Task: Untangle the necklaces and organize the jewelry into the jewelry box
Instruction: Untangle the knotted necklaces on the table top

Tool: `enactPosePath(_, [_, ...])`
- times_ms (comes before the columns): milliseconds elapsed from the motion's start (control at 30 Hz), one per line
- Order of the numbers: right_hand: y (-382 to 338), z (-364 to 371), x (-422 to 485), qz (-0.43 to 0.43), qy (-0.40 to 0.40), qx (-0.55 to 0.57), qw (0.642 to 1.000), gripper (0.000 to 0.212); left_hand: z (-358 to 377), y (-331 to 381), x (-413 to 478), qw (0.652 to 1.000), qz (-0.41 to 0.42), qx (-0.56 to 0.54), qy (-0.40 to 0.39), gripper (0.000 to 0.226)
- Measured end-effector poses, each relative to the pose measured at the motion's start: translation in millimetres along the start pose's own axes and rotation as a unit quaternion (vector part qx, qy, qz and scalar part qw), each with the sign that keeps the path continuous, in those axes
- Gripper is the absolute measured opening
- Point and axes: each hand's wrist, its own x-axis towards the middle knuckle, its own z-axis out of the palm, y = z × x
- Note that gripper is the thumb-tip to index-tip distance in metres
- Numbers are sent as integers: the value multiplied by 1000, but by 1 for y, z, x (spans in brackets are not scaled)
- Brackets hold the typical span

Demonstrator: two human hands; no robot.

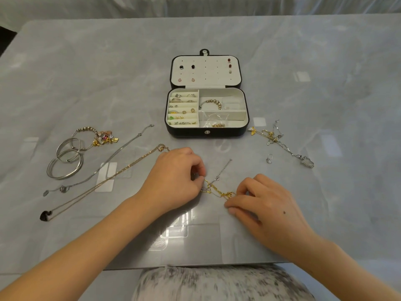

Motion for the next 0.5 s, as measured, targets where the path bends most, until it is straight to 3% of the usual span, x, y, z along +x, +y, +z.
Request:
enactPosePath(133, [-3, 0, 6, 9, 2, 24, 1000, 26, 0, -2, -2, 1000, 5, -19, -1, 5])
enactPosePath(333, [-7, 4, 20, -56, -11, -80, 995, 23, -2, -2, 1, 1000, 3, -17, -20, 13])
enactPosePath(500, [-6, 0, 17, -57, -44, -127, 989, 36, -2, -2, 3, 999, -8, -27, -31, 11])
